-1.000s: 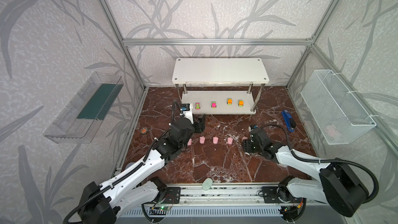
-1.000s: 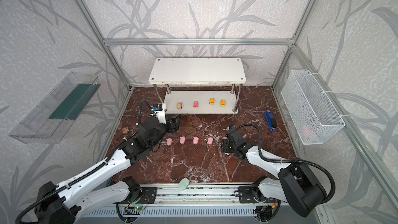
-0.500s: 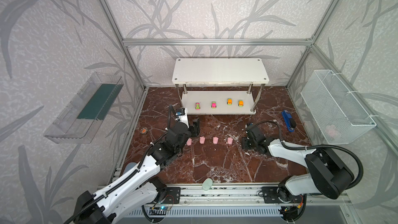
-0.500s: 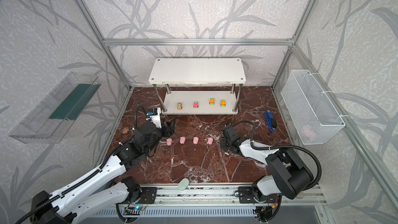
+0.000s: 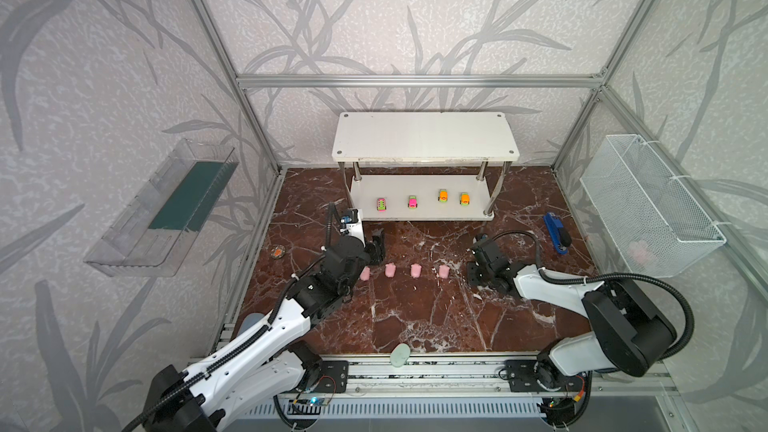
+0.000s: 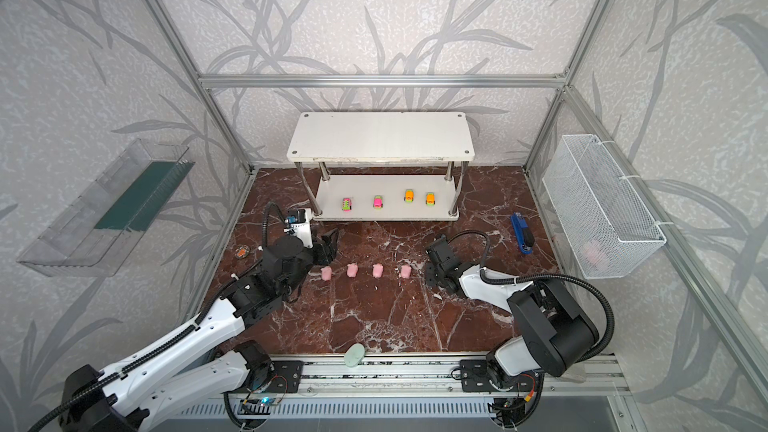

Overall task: Place and organize the plastic toys onto the shelf
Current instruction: 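Grasp the pink pig nearest the right gripper and lift it, then carry the pink pig with the right gripper up onto the top shelf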

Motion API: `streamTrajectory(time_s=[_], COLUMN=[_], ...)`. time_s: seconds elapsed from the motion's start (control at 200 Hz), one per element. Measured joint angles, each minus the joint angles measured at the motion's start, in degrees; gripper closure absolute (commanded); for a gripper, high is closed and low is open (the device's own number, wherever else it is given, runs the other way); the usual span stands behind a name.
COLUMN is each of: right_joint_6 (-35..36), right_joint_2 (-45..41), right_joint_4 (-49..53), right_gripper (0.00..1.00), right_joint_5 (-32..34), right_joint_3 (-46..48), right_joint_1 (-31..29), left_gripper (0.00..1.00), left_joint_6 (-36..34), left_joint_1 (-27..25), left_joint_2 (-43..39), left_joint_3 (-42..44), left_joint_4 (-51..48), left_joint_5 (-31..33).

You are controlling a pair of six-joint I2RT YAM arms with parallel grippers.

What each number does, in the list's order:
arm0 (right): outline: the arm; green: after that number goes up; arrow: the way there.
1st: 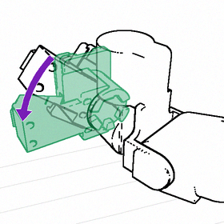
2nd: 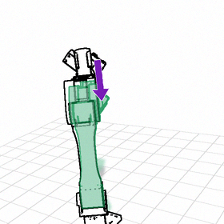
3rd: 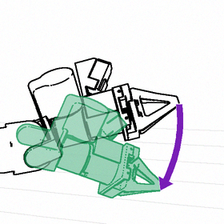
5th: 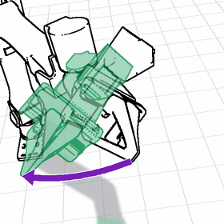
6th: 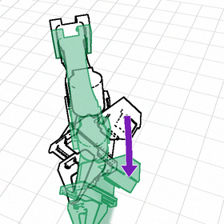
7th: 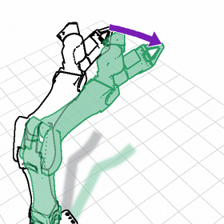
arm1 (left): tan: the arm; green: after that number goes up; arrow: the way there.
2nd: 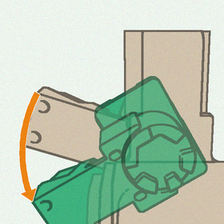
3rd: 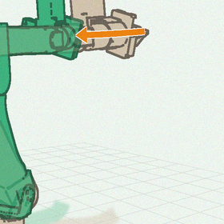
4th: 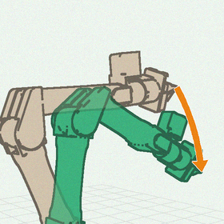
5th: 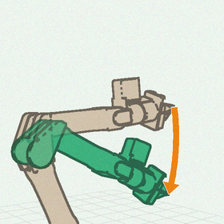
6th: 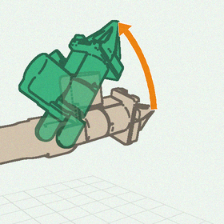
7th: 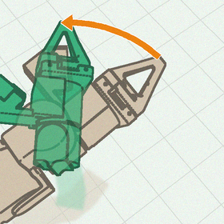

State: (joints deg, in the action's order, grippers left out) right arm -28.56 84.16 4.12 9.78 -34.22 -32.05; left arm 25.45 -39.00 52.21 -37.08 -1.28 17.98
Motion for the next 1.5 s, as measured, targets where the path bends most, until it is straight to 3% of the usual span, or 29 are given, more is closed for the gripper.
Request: streamTrajectory(time_s=[0.195,0.45,0.69,0.815,0.975,1.19,1.499], right_joint_6=[-0.1,-0.2,0.5,1.9,4.5,9.8,13.0], right_joint_2=[0.8,-0.7,-14.5,-23.7,-28.9,-21.1,5.0], right_joint_4=[0.0,1.8,10.9,19.7,29.5,34.5,36.1], right_gripper=[0.68,0.73,0.73,0.73,0.74,0.74,0.74], right_joint_5=[0.4,0.8,1.1,1.4,2.3,4.8,-0.5], right_joint_3=[-0.7,-0.7,-1.5,-7.6,-24.1,-47.9,-76.2], right_joint_1=[0.0,0.0,0.0,-0.1,-0.3,0.1,8.0], left_gripper=[0.36,0.36,0.36,0.36,0.36,0.36,0.36], left_joint_6=[-0.2,-0.2,-0.2,-0.1,-0.1,0.3,2.9], left_joint_1=[0.0,0.1,0.1,0.2,0.4,0.4,0.4], left_joint_2=[0.2,1.0,0.8,0.1,-0.4,-0.5,-0.5], left_joint_3=[0.2,0.2,1.3,2.1,2.7,3.7,7.3], left_joint_4=[0.0,0.5,0.9,0.8,0.8,1.1,2.2], left_joint_5=[0.0,0.0,-0.1,-0.1,-0.3,-1.4,-3.3])
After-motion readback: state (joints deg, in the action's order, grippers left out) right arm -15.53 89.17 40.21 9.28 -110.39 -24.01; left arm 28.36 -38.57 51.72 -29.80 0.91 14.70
